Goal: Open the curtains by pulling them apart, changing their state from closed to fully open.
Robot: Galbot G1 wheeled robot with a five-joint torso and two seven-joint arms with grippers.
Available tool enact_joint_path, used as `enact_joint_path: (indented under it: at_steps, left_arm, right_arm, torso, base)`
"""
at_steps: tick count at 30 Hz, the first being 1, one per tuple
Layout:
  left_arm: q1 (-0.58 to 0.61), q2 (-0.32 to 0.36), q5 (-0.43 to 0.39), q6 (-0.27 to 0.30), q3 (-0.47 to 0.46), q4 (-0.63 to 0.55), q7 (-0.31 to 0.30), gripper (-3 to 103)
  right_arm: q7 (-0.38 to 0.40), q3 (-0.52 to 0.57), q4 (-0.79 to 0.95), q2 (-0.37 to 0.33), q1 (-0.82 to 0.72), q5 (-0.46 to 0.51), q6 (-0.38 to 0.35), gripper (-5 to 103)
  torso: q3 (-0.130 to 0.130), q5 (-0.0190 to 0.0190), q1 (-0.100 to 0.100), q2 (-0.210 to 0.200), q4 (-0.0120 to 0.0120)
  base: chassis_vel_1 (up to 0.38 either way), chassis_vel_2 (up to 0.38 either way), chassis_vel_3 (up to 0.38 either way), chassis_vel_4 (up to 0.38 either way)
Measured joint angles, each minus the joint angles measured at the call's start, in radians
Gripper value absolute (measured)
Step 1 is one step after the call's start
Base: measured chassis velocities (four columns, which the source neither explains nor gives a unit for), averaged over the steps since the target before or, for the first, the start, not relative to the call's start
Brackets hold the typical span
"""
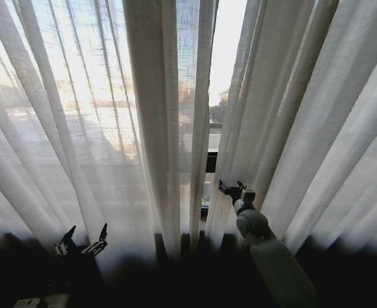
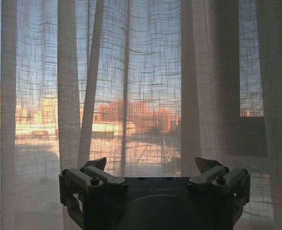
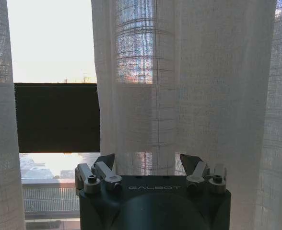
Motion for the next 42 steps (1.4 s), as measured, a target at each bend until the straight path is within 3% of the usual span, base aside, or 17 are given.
enact_joint_path:
  at_steps: [1, 3, 5, 9, 11, 12, 18, 19, 24, 42]
  left_arm:
    - [0.0, 0.0, 0.0, 0.0, 0.0, 0.0, 0.0, 100]
    - [0.001, 0.0, 0.0, 0.0, -0.003, 0.0, 0.0, 100]
    - [0.001, -0.001, 0.0, 0.0, -0.004, 0.0, 0.0, 100]
    - [0.004, -0.002, -0.001, 0.0, -0.004, -0.001, 0.0, 100]
    - [0.004, -0.002, -0.001, 0.0, -0.004, -0.001, 0.0, 100]
    - [0.004, -0.003, -0.001, 0.0, -0.004, -0.001, 0.0, 100]
    - [0.005, -0.004, -0.001, 0.0, -0.004, -0.005, 0.0, 100]
    - [0.005, -0.004, -0.001, 0.0, -0.004, -0.008, 0.0, 100]
    - [0.008, -0.003, -0.001, 0.0, -0.004, -0.014, 0.0, 100]
    - [0.024, -0.015, 0.001, -0.007, -0.004, -0.028, 0.002, 100]
  right_arm:
    - [0.0, 0.0, 0.0, 0.0, 0.0, 0.0, 0.0, 82]
    - [-0.005, 0.0, -0.018, 0.001, 0.01, -0.012, 0.009, 65]
    - [-0.007, 0.001, -0.022, 0.001, 0.012, -0.015, 0.012, 65]
    - [-0.012, 0.003, -0.027, 0.002, 0.018, -0.02, 0.019, 44]
    - [-0.012, 0.003, -0.027, 0.002, 0.019, -0.02, 0.02, 44]
    - [-0.013, 0.005, -0.027, 0.002, 0.019, -0.02, 0.021, 33]
    - [-0.013, 0.006, -0.023, 0.001, 0.016, -0.02, 0.025, 17]
    - [-0.013, 0.007, -0.022, 0.0, 0.015, -0.02, 0.026, 6]
    - [-0.013, 0.009, -0.017, 0.0, 0.014, -0.02, 0.027, 1]
    - [-0.029, 0.014, 0.015, -0.002, 0.002, -0.013, -0.005, 0]
  torso:
    - [0.0, 0.0, 0.0, 0.0, 0.0]
    - [0.0, 0.0001, 0.0, 0.0, -0.0001]
    - [0.0, 0.0001, 0.0, 0.0, -0.0001]
    - [0.0, 0.0001, 0.0, 0.0, -0.0001]
    - [0.0, 0.0001, 0.0, 0.0, -0.0001]
    - [0.0, 0.0001, 0.0, 0.0, -0.0001]
    - [0.0, 0.0001, 0.0, 0.0, -0.0001]
    - [0.0, 0.0001, 0.0, 0.0, -0.0001]
    - [0.0, 0.0001, 0.0, 0.0, 0.0]
    - [0.0, -0.0001, 0.0, 0.0, 0.0]
  base:
    - [0.0, 0.0, 0.0, 0.0]
    - [0.0, 0.0, 0.0, 0.0]
    - [0.0, 0.0, 0.0, 0.0]
    - [0.0, 0.0, 0.0, 0.0]
    - [0.0, 0.0, 0.0, 0.0]
    - [0.0, 0.0, 0.0, 0.0]
    - [0.0, 0.0, 0.0, 0.0]
    - [0.0, 0.0, 0.0, 0.0]
    - [0.0, 0.0, 0.0, 0.0]
    - [-0.014, -0.012, 0.01, 0.012]
